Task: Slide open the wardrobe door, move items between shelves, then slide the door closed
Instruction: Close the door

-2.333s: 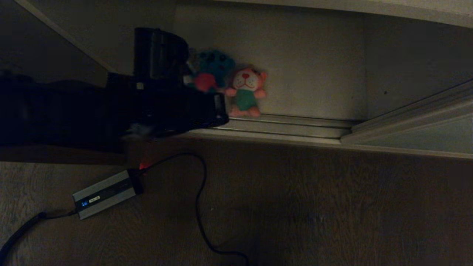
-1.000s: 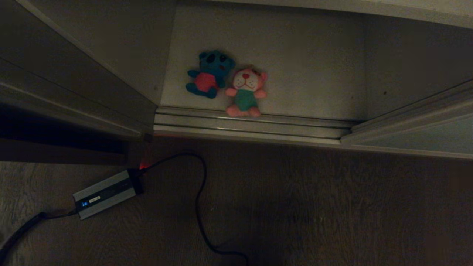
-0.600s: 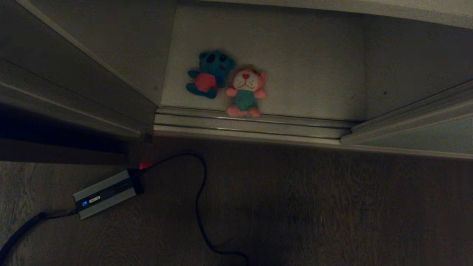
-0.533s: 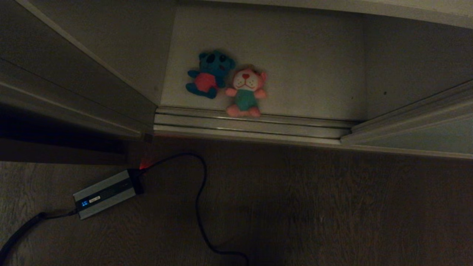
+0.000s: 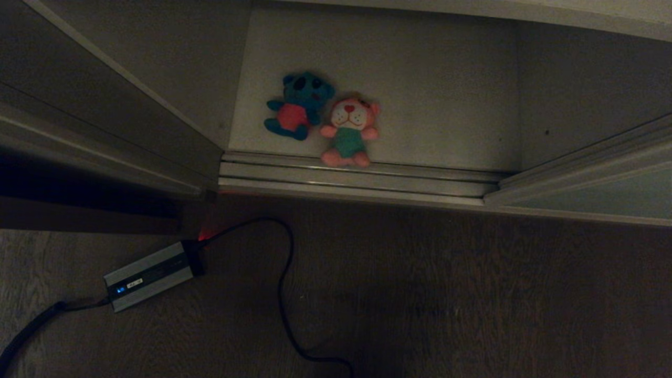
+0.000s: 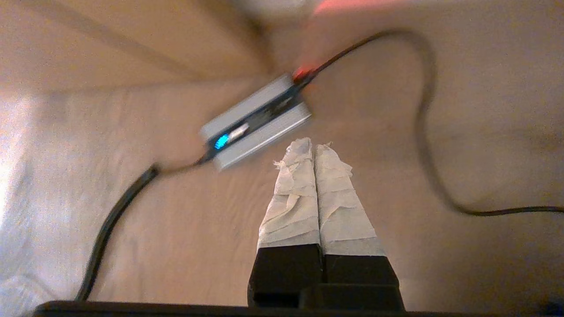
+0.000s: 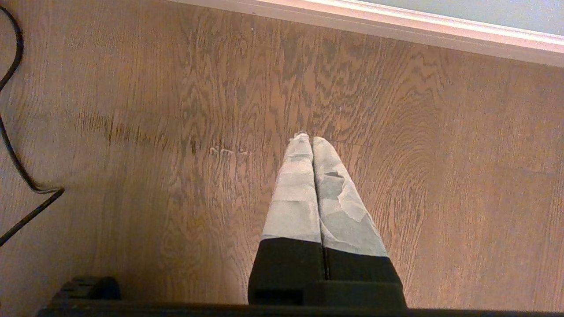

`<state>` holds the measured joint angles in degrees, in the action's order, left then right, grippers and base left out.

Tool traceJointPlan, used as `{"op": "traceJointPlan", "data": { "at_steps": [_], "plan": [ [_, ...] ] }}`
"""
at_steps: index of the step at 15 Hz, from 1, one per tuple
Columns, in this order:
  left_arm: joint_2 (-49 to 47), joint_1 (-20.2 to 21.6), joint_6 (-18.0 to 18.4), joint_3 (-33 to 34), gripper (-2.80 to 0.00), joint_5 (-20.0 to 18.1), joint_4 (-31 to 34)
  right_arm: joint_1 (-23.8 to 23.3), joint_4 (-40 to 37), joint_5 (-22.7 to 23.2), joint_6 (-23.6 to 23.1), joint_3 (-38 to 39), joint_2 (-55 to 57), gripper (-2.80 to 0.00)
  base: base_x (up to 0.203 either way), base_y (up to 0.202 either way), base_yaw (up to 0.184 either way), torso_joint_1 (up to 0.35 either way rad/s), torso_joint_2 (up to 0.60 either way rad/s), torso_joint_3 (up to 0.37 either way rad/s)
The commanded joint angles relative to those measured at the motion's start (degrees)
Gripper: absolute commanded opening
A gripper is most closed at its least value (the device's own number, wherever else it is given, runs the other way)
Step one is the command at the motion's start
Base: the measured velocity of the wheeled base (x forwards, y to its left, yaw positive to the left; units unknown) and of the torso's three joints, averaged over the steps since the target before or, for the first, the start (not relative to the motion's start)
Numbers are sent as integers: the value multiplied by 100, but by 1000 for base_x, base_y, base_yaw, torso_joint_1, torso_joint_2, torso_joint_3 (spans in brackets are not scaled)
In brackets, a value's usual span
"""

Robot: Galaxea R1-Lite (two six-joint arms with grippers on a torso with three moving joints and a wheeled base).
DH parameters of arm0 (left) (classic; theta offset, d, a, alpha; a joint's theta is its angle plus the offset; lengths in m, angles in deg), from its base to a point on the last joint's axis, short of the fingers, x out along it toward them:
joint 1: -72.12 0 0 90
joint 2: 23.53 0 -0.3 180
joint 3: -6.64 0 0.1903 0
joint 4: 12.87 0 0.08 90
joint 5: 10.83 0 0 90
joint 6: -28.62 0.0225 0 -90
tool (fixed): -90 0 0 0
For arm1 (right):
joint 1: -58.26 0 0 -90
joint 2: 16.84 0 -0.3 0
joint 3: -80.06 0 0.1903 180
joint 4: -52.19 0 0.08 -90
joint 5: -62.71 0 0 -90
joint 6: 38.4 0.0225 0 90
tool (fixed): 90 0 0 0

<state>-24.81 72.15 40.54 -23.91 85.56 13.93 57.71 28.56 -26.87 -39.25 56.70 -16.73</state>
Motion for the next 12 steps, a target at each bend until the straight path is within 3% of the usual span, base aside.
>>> {"op": "traceJointPlan", "data": {
  "at_steps": [1, 2, 4, 6, 12],
  "plan": [
    [115, -3, -69, 572, -280, 27, -1145, 2, 0, 2, -3, 18, -2, -280, 0, 0, 0, 0, 0, 0],
    [117, -4, -133, 596, -280, -86, -1181, 0, 0, 2, -3, 18, -2, -280, 0, 0, 0, 0, 0, 0],
    [119, -4, -489, 706, -280, -743, -588, 2, 0, 2, -3, 26, -2, -280, 0, 0, 0, 0, 0, 0],
    [118, -11, -559, 709, -280, -770, -256, 2, 0, 2, -3, 18, -2, -280, 0, 0, 0, 0, 0, 0],
    [118, -4, -581, 718, -280, -779, -291, 1, 4, 2, -3, 18, -2, -280, 0, 0, 0, 1, 0, 31]
  ]
}}
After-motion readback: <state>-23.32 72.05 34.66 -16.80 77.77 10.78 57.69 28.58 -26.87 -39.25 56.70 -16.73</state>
